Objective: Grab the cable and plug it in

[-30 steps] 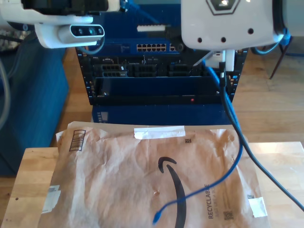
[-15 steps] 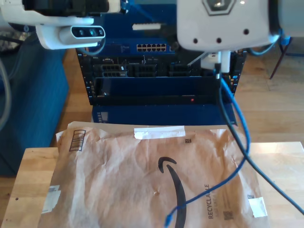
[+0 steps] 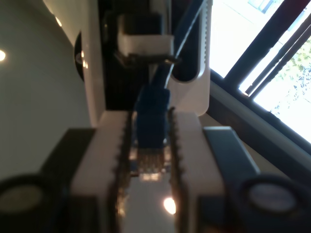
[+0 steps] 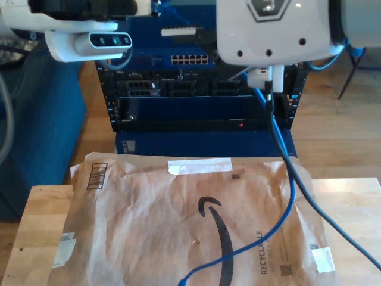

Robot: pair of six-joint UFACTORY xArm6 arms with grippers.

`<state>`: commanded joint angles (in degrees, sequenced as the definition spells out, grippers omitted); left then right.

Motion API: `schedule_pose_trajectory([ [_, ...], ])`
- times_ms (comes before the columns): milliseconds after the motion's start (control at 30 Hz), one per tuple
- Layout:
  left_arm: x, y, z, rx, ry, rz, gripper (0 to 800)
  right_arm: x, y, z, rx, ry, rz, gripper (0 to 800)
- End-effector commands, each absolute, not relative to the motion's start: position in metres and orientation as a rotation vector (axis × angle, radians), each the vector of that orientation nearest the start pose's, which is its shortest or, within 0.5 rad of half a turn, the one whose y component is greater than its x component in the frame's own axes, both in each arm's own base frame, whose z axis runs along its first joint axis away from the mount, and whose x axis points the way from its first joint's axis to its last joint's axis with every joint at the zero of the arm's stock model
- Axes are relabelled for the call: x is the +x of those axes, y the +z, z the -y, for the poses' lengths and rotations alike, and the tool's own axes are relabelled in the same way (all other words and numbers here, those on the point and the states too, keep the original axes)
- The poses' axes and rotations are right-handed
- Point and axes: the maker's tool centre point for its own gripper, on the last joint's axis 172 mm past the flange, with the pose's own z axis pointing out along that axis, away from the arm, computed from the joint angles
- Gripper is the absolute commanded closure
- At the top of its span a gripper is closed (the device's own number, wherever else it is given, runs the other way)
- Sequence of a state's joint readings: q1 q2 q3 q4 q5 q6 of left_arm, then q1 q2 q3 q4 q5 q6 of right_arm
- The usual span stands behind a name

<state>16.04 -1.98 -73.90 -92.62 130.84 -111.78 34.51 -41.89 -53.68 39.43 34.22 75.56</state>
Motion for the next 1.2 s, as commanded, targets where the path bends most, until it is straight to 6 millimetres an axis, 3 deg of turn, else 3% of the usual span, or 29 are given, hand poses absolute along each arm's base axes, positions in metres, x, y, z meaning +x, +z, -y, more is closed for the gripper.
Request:
schedule_pose_trajectory([
  [200,0.342,0.584,0.165,1.148,-2.021,-1.309,779,0.343,0.584,-0.303,-1.660,-0.061,-0.982,584],
  [433,0.342,0.582,0.165,1.138,-2.030,-1.311,747,0.344,0.588,-0.303,-1.632,-0.047,-0.991,758],
  [467,0.341,0.582,0.164,1.138,-2.034,-1.311,649,0.344,0.588,-0.303,-1.629,-0.043,-0.992,778],
  [500,0.341,0.581,0.164,1.137,-2.035,-1.307,437,0.344,0.587,-0.303,-1.627,-0.034,-0.995,787],
  [533,0.339,0.582,0.164,1.137,-2.047,-1.297,305,0.344,0.588,-0.303,-1.624,-0.032,-0.996,792],
  [600,0.341,0.585,0.162,1.124,-2.041,-1.283,203,0.344,0.587,-0.304,-1.624,-0.030,-0.997,796],
  [633,0.342,0.588,0.162,1.122,-2.038,-1.275,115,0.345,0.586,-0.304,-1.625,-0.029,-0.998,796],
  [767,0.342,0.593,0.162,1.129,-2.011,-1.280,3,0.350,0.578,-0.307,-1.616,0.002,-1.043,796],
  [867,0.361,0.588,0.165,1.074,-1.944,-1.344,3,0.357,0.567,-0.308,-1.625,0.010,-1.069,796],
  [933,0.380,0.573,0.149,1.012,-1.861,-1.440,2,0.363,0.557,-0.309,-1.623,0.028,-1.109,796],
  [1033,0.409,0.520,0.126,1.010,-1.634,-1.705,2,0.389,0.528,-0.297,-1.598,0.053,-1.243,796],
  [1100,0.419,0.477,0.113,1.033,-1.502,-1.868,2,0.403,0.514,-0.280,-1.588,0.034,-1.297,797],
  [1200,0.419,0.453,0.101,1.078,-1.413,-1.947,2,0.410,0.490,-0.258,-1.601,0.061,-1.387,797],
])
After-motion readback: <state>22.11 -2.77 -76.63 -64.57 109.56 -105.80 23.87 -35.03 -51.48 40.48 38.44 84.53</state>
